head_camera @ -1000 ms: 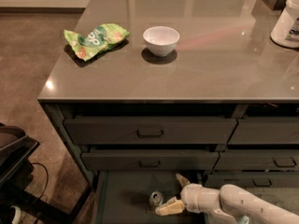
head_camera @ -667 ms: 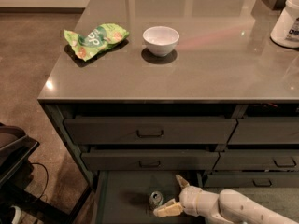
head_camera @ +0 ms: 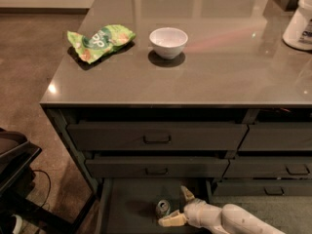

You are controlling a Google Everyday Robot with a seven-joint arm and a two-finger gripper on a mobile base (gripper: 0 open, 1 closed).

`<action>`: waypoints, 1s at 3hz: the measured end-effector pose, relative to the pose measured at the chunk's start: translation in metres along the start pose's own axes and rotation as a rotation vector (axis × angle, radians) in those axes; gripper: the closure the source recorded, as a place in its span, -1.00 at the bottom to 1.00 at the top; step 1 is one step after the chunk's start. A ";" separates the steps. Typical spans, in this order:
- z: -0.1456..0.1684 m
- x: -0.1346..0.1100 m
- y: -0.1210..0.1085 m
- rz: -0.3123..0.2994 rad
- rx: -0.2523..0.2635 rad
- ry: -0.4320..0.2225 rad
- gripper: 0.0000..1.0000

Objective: Pick 7up can from bottom drawer and place on counter

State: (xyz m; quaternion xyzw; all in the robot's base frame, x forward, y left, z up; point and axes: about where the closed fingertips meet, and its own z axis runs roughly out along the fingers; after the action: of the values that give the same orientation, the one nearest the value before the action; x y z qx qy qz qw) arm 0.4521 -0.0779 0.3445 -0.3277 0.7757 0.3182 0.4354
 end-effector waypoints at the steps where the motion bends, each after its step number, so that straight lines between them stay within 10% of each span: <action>1: 0.024 0.035 -0.016 0.054 -0.023 0.004 -1.00; 3: 0.035 0.041 -0.023 0.048 -0.022 -0.021 -1.00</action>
Offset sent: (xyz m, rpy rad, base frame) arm 0.0078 0.0013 -0.0373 0.0270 0.0414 -0.0014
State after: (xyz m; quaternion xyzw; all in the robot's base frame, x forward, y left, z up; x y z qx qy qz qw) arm 0.4694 -0.0738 0.2885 -0.3106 0.7751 0.3406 0.4322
